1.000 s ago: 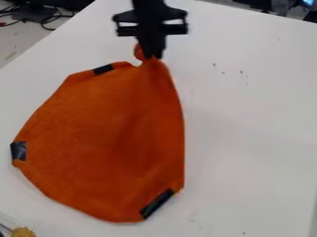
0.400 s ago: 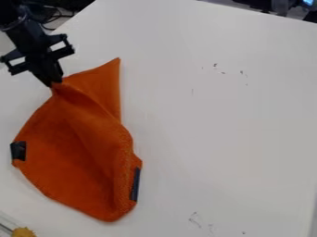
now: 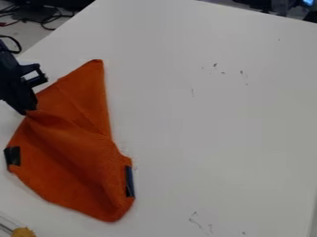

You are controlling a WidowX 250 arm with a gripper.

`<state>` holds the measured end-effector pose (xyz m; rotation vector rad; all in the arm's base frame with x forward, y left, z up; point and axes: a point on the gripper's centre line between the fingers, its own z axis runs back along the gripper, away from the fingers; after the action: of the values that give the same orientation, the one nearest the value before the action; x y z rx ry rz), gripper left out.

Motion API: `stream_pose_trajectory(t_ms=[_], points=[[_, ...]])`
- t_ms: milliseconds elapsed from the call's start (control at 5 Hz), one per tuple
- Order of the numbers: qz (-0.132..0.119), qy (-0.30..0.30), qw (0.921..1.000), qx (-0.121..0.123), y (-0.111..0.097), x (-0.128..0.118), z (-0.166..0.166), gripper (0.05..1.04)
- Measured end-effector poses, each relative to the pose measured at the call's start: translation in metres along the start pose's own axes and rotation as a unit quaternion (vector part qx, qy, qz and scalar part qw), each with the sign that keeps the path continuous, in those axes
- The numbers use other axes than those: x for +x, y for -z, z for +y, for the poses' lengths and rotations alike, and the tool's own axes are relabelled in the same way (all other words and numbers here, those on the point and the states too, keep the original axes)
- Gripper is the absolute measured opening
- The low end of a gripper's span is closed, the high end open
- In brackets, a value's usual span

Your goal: Fold the cloth from top right to bottom left

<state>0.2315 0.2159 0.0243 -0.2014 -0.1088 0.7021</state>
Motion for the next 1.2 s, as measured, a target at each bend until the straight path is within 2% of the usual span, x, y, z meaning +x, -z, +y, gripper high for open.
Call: stream_pose_trajectory(t_ms=[200,400,600,800,1000,1200], points=[[0.016,0.019,0.9996,0.016,0.007,-0.006,0.007,0.307],[0.018,0.038,0.9988,0.024,0.007,-0.006,0.01,0.6],[0.025,0.058,0.9972,0.041,0.007,-0.008,0.015,0.895],[0.021,0.081,0.9939,0.072,-0.008,-0.003,0.019,1.012],[0.008,0.118,0.9873,0.107,-0.025,0.003,0.014,1.009],[0.003,0.139,0.9819,0.128,-0.038,0.009,0.005,1.003]])
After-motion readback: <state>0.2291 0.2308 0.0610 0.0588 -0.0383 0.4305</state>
